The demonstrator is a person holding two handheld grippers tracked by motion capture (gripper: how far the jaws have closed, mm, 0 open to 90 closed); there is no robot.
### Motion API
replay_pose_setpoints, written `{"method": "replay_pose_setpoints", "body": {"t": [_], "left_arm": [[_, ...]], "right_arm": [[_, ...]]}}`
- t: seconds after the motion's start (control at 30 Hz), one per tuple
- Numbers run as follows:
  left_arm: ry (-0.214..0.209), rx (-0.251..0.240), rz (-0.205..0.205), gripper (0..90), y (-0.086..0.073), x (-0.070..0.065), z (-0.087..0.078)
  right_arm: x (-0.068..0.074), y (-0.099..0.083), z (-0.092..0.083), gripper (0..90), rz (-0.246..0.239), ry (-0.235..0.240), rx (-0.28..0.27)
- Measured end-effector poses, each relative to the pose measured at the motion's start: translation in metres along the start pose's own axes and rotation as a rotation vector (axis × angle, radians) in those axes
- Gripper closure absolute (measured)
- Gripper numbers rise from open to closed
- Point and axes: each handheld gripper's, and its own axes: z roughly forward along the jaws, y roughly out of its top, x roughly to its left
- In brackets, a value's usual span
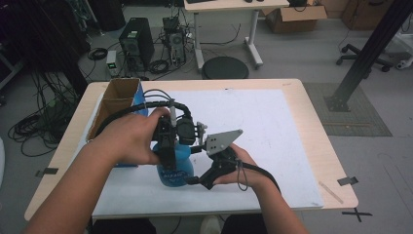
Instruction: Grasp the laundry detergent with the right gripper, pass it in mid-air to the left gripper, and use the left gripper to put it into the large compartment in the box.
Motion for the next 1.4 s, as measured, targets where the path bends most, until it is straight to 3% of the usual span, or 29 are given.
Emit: {"method": "replay_pose_setpoints", "body": {"t": [0.13,0.23,0.5,0.77,0.8,0.83,1.13,1.4], "left_arm": [[0.0,0.018,-0.052,38.9,-0.002,0.006,-0.008],[-0.008,0.005,-0.113,38.8,-0.005,0.013,-0.016],[-0.032,-0.078,-0.338,38.8,-0.021,0.035,-0.046],[-0.005,-0.103,-0.513,38.7,-0.037,0.055,-0.073],[-0.005,-0.103,-0.513,38.7,-0.037,0.055,-0.073],[0.006,-0.103,-0.562,38.7,-0.043,0.06,-0.08],[-0.004,-0.092,-0.771,38.6,-0.076,0.085,-0.102],[-0.026,-0.11,-0.966,38.6,-0.103,0.103,-0.107]], "right_arm": [[0.0,-0.001,-0.015,3.3,0.006,-0.012,-0.003],[-0.001,-0.001,-0.026,0.7,0.012,-0.026,0.004],[-0.004,0.0,-0.06,0.1,0.016,-0.098,0.056],[-0.001,0.007,-0.092,0.3,-0.01,-0.159,0.111],[-0.001,0.007,-0.092,0.3,-0.01,-0.159,0.111],[0.0,0.008,-0.099,0.2,-0.014,-0.166,0.119],[-0.001,0.007,-0.122,0.5,-0.002,-0.198,0.201],[-0.003,0.01,-0.131,0.7,-0.012,-0.207,0.215]]}}
